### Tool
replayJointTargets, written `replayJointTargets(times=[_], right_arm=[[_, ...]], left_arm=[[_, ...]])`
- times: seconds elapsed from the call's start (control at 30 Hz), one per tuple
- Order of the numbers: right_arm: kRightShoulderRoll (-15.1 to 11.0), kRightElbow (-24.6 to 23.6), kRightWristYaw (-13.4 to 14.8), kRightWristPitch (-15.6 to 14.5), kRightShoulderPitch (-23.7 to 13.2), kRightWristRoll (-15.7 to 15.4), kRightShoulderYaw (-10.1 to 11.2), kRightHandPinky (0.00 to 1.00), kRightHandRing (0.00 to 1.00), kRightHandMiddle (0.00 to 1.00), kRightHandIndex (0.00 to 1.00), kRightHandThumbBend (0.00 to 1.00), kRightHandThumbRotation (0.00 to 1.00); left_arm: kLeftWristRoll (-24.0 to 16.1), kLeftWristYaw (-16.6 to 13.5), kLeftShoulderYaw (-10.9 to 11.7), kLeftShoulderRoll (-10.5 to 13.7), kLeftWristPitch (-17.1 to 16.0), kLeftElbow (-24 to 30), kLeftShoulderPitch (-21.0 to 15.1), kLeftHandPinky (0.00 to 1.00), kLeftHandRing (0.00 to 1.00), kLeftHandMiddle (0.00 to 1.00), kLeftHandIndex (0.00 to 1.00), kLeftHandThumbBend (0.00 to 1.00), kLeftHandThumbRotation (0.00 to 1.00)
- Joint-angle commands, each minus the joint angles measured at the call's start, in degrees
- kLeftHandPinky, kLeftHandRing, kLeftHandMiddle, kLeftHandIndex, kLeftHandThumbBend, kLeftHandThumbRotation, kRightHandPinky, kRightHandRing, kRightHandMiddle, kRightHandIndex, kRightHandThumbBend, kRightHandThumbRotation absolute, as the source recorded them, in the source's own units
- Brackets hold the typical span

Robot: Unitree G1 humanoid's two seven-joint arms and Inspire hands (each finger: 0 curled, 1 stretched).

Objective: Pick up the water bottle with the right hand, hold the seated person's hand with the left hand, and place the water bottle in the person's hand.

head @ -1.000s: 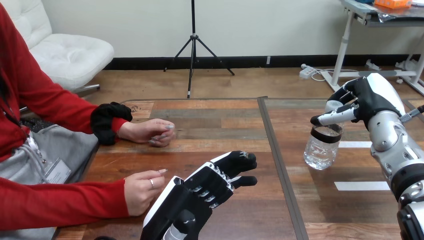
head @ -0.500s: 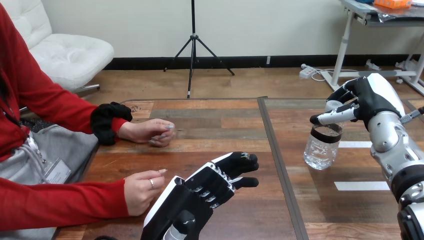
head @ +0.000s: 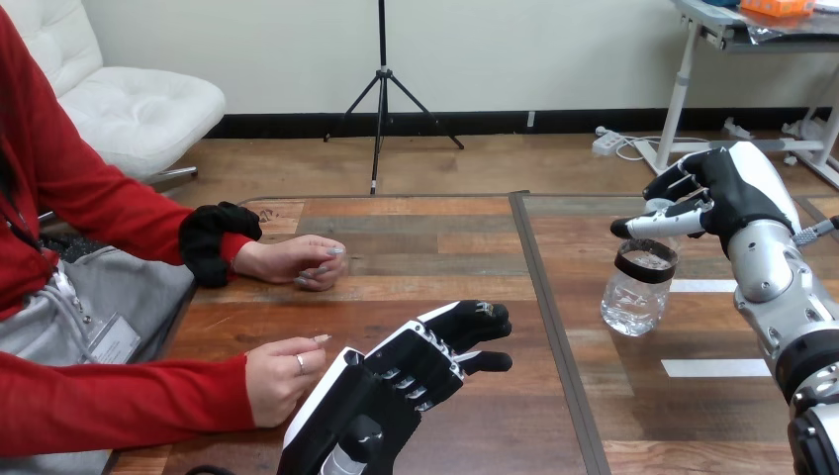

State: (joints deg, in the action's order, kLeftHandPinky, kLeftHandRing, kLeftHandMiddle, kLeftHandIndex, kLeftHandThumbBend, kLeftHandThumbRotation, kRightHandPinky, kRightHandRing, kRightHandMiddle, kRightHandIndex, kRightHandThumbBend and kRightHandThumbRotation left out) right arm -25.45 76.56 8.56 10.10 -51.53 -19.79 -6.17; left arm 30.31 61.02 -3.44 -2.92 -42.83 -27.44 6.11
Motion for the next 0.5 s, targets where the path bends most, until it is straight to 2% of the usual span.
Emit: replayJointTargets(times=[0.0,0.47], right_arm=[[-0.18,-3.33,-0.29,2.66,-0.26,1.62,1.17,0.37,0.44,0.48,0.49,0.84,0.00],[1.22,-7.05,-1.81,6.66,2.14,5.22,2.68,0.31,0.37,0.43,0.49,0.83,0.00]], left_arm=[[0.80,0.07,0.37,-2.55,-0.37,-0.51,-3.88,0.79,0.88,0.86,0.81,1.00,0.81],[0.51,0.30,0.54,-2.22,-0.90,-1.21,-4.67,0.78,0.87,0.87,0.81,1.00,0.82]])
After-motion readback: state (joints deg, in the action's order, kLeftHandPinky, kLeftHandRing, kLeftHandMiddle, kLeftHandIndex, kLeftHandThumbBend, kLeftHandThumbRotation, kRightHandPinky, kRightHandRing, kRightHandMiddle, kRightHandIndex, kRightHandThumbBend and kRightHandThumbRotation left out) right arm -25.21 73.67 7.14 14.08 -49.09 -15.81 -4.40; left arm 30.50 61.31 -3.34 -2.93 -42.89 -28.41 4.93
